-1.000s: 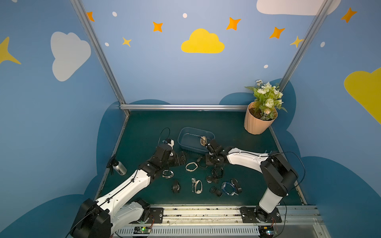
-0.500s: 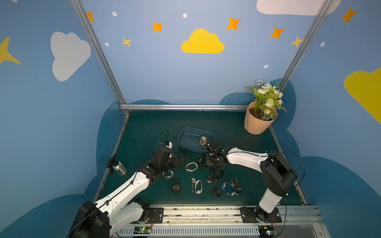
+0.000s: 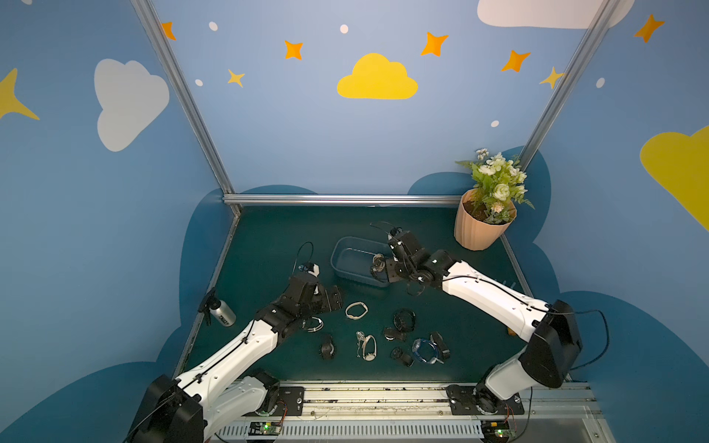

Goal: Put the watch into the storage box
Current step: Place the watch in the storage box.

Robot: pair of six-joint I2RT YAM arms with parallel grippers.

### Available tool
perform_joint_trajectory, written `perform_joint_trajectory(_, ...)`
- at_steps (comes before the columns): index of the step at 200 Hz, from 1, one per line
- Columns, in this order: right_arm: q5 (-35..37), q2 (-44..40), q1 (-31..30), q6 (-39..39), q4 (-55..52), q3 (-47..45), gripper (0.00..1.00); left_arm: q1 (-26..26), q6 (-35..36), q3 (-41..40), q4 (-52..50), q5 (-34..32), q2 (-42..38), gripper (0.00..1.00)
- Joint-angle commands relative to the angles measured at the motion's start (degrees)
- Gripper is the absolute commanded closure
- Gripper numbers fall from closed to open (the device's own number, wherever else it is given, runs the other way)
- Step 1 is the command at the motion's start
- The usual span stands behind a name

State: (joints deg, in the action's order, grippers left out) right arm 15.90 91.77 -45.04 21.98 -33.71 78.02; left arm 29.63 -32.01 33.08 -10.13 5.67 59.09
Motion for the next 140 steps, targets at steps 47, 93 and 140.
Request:
perform_joint_trajectory(47, 1.65, 11.19, 4.82, -7.34, -0.31, 8.58, 1.0, -0.19, 0.97, -0.22, -1.22, 0.92, -0.12, 0.0)
perform_joint_trajectory(93, -0.29, 16.04, 6.45, -10.11, 2.78, 9.85, 1.0, -0.18, 0.2, -0.04, -0.42, 1.85, 1.23, 0.0)
perform_joint_trajectory(140, -1.79, 20.09, 6.53, -11.48, 3.99, 12.24, 1.0, -0.16, 0.3, 0.41, -0.38, 3.2, 3.63, 0.0)
